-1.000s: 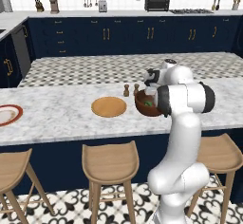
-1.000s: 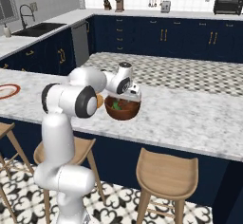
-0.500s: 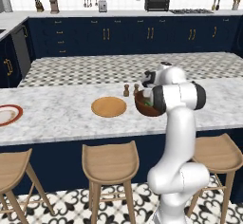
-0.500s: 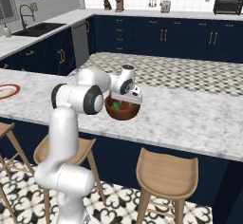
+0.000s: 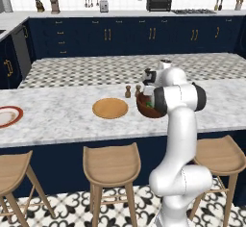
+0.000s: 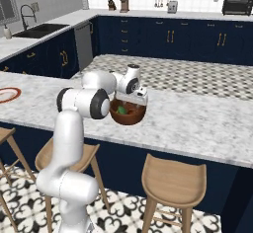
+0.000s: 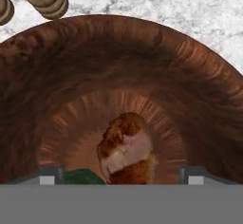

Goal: Pick the chicken drumstick and broccoli from their plates and place them in the bowl. Then put the bowl in the fridge.

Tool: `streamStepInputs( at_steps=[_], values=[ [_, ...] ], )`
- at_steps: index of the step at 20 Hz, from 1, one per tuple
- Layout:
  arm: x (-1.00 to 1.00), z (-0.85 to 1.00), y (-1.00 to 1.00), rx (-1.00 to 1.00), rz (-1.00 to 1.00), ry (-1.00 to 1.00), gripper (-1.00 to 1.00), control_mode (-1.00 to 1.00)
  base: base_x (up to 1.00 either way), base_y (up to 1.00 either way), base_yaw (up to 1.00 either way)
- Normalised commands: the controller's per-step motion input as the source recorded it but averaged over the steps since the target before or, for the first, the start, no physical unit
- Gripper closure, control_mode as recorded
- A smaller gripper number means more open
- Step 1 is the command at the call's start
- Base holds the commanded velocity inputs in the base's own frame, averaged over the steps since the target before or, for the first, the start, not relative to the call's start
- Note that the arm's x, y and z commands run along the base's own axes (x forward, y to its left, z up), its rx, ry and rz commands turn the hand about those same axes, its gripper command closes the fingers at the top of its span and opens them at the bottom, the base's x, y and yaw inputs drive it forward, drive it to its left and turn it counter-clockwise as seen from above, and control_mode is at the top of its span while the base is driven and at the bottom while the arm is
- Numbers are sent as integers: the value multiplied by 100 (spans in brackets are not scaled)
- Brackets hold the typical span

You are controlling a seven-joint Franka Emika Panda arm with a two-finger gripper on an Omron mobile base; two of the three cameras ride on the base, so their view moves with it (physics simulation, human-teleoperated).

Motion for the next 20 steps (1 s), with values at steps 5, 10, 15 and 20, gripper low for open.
streamStepInputs(
  at_steps=[5,10,15,20],
  values=[
    [-53,36,-1,0,-13,0,-100,-100,0,0,0],
    [-64,76,-25,0,-19,1,-100,-100,0,0,0],
    [-58,0,-45,6,-30,1,-100,-100,0,0,0],
    [-6,-20,-24,11,-9,2,-100,-100,0,0,0]
  ],
)
